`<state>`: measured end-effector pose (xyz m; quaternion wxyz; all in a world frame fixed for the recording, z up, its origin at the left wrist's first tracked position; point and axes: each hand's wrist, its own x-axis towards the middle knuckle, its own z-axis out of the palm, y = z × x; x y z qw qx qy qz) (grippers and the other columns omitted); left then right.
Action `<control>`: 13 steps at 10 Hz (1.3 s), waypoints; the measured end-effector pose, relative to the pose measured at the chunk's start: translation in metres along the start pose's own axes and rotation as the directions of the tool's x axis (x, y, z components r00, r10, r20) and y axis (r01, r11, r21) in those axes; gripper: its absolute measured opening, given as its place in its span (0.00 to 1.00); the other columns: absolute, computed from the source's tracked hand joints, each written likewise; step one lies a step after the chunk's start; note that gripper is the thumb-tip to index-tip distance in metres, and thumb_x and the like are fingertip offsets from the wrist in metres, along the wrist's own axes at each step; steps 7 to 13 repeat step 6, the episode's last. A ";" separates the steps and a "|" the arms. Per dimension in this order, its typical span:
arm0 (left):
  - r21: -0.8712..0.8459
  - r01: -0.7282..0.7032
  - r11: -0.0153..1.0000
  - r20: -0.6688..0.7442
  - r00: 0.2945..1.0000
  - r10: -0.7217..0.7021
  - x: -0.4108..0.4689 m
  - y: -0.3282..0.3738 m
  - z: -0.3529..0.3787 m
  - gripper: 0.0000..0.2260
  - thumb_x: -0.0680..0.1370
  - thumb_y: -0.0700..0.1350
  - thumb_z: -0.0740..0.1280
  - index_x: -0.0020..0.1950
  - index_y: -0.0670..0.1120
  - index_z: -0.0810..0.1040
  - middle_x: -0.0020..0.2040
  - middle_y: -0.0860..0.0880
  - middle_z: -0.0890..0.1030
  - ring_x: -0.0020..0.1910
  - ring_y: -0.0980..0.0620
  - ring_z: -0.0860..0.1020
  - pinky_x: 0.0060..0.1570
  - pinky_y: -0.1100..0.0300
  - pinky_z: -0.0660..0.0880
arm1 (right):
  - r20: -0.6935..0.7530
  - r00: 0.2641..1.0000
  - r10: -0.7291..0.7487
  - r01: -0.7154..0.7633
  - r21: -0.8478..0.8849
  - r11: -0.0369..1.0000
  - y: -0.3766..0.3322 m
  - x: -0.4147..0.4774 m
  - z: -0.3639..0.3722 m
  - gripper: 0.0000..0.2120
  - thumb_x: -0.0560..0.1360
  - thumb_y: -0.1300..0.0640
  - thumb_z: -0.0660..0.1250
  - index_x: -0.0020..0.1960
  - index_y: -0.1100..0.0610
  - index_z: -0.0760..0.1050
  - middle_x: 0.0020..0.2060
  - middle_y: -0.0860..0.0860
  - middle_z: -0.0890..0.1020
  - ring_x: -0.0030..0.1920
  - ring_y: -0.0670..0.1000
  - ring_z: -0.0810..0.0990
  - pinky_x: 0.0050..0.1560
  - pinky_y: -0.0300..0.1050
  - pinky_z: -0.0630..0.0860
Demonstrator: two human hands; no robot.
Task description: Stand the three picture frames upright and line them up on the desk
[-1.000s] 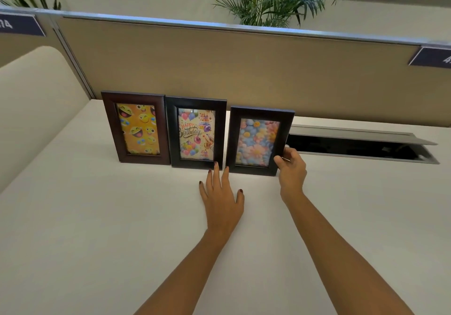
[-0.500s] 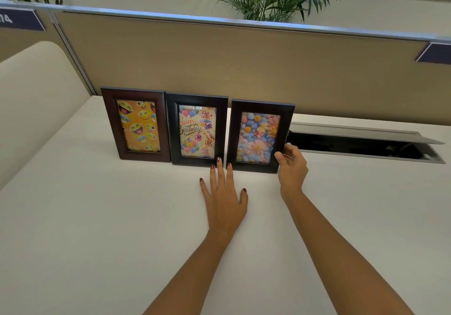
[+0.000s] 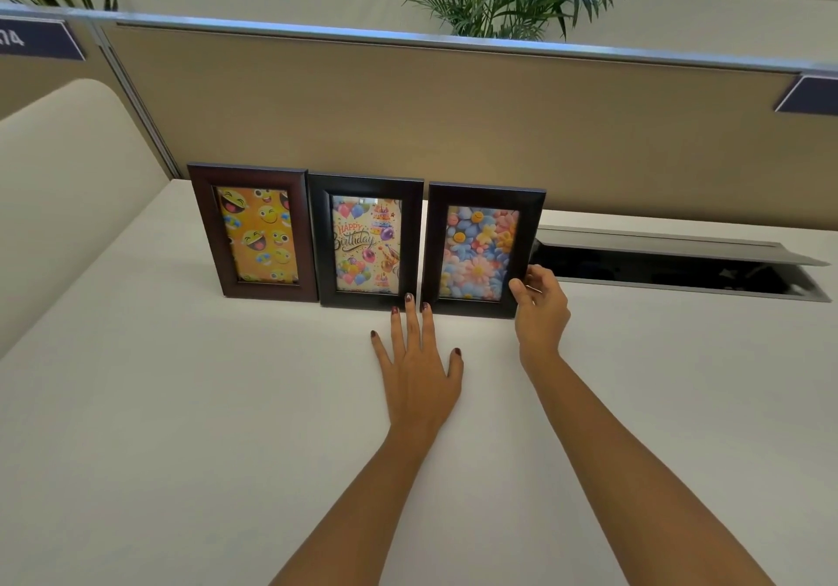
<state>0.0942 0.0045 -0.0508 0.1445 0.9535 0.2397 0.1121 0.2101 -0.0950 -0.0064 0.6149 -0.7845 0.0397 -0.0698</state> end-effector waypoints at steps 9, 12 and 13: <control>-0.048 -0.068 0.997 -0.116 0.991 0.062 -0.020 -0.003 -0.013 0.34 0.76 0.57 0.61 0.76 0.45 0.52 0.77 0.44 0.52 0.76 0.42 0.50 0.72 0.45 0.42 | 0.000 0.967 -0.256 0.228 -0.457 0.860 0.030 -0.078 -0.006 0.17 0.79 0.52 0.59 0.66 0.56 0.69 0.65 0.56 0.75 0.66 0.56 0.72 0.67 0.48 0.66; -0.048 -0.068 0.997 -0.116 0.991 0.062 -0.020 -0.003 -0.013 0.34 0.76 0.57 0.61 0.76 0.45 0.52 0.77 0.44 0.52 0.76 0.42 0.50 0.72 0.45 0.42 | 0.000 0.967 -0.256 0.228 -0.457 0.860 0.030 -0.078 -0.006 0.17 0.79 0.52 0.59 0.66 0.56 0.69 0.65 0.56 0.75 0.66 0.56 0.72 0.67 0.48 0.66; -0.048 -0.068 0.997 -0.116 0.991 0.062 -0.020 -0.003 -0.013 0.34 0.76 0.57 0.61 0.76 0.45 0.52 0.77 0.44 0.52 0.76 0.42 0.50 0.72 0.45 0.42 | 0.000 0.967 -0.256 0.228 -0.457 0.860 0.030 -0.078 -0.006 0.17 0.79 0.52 0.59 0.66 0.56 0.69 0.65 0.56 0.75 0.66 0.56 0.72 0.67 0.48 0.66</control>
